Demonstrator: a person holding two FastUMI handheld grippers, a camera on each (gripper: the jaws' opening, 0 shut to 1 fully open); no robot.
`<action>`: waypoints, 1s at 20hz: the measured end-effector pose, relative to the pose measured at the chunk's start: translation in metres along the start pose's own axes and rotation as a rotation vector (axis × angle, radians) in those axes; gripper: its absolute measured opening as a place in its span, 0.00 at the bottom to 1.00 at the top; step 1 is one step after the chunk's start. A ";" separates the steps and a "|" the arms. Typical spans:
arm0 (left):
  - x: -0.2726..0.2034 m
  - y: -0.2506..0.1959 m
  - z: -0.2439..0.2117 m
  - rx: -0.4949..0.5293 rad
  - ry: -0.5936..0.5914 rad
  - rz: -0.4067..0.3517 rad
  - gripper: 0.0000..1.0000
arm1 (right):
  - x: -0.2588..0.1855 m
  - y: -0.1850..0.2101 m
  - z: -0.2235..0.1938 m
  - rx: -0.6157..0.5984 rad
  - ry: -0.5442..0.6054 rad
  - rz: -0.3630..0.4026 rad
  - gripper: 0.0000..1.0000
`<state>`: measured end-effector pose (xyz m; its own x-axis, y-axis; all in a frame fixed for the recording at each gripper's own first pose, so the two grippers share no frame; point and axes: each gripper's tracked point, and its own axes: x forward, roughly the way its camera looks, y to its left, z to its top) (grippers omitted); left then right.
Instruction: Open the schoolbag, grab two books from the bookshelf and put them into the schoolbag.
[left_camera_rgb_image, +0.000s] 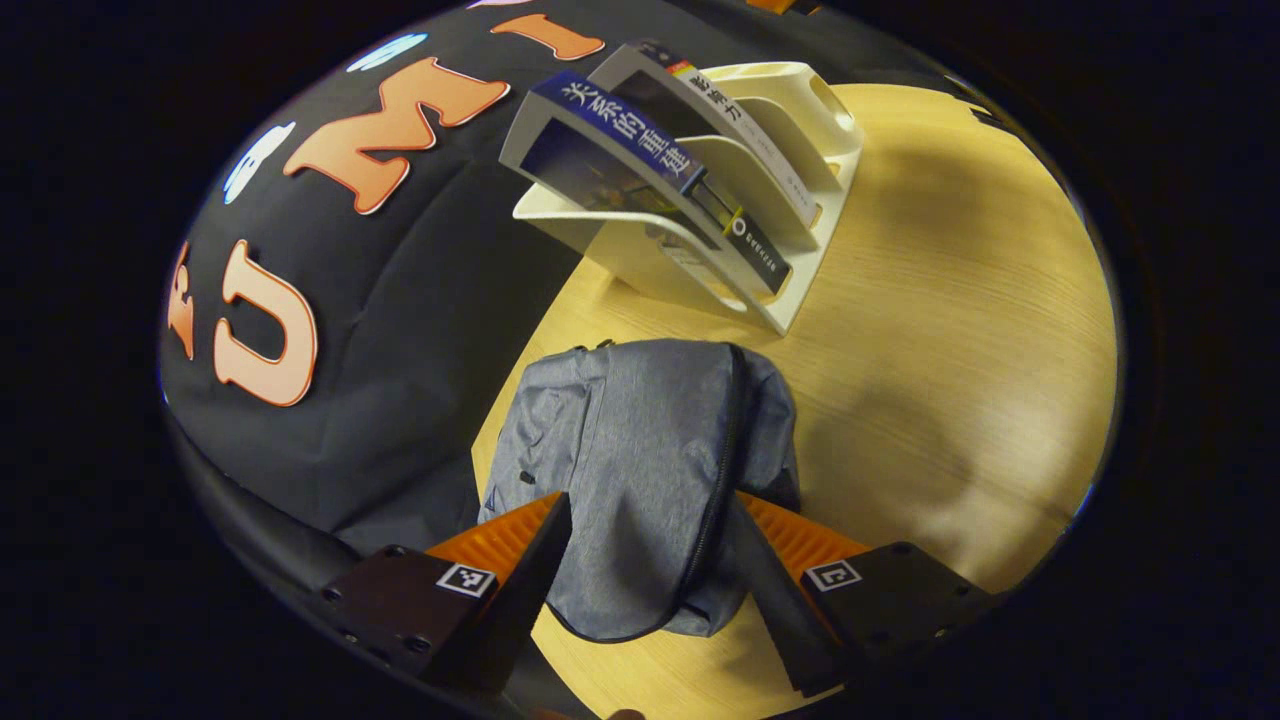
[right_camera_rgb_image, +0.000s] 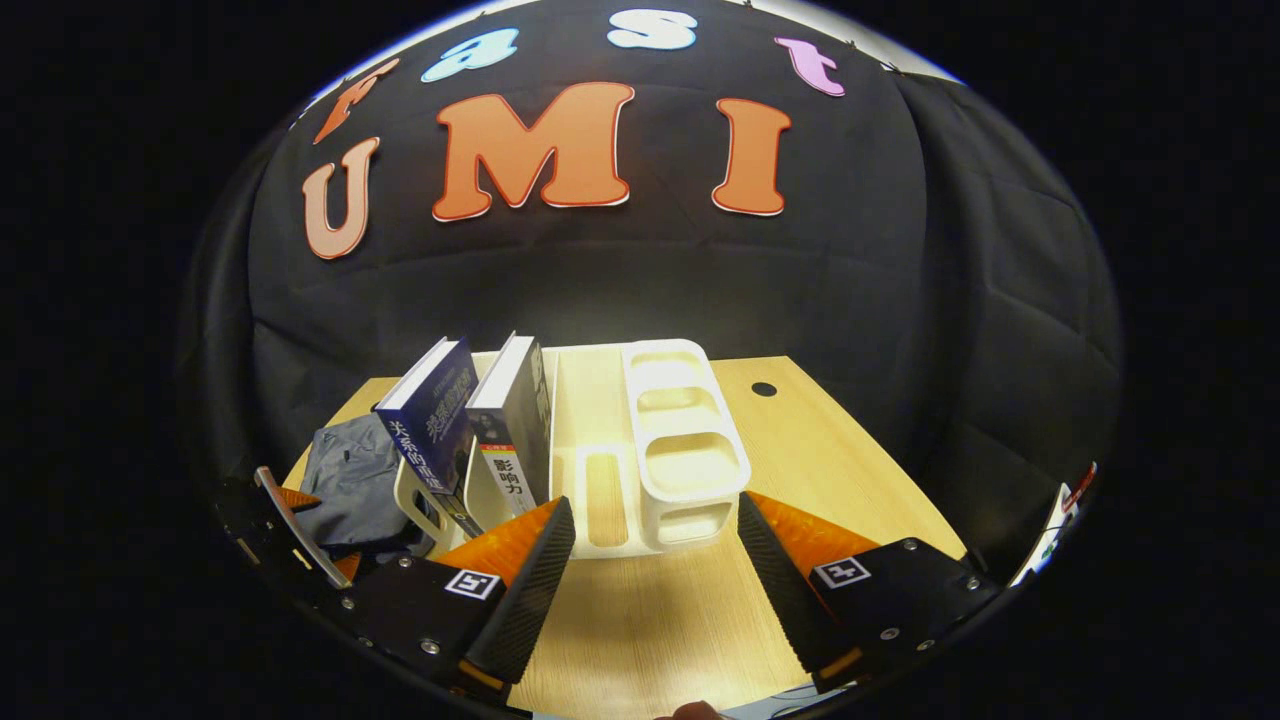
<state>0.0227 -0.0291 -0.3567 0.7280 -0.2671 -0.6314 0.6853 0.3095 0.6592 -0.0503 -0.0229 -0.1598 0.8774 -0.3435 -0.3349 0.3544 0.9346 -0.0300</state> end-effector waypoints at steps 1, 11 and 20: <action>0.003 0.003 -0.004 0.001 0.013 0.004 0.96 | -0.001 0.000 0.001 0.005 -0.001 0.003 0.98; -0.001 -0.004 -0.011 -0.013 0.073 -0.127 0.06 | -0.011 0.018 0.004 0.028 -0.011 0.029 0.98; -0.017 0.038 0.009 -0.088 0.146 -0.350 0.01 | 0.003 0.033 0.018 0.044 0.019 0.077 0.98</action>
<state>0.0365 -0.0209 -0.3171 0.4355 -0.2394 -0.8678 0.8830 0.3012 0.3600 -0.0304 0.0055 -0.1452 0.8964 -0.2690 -0.3524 0.3007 0.9530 0.0373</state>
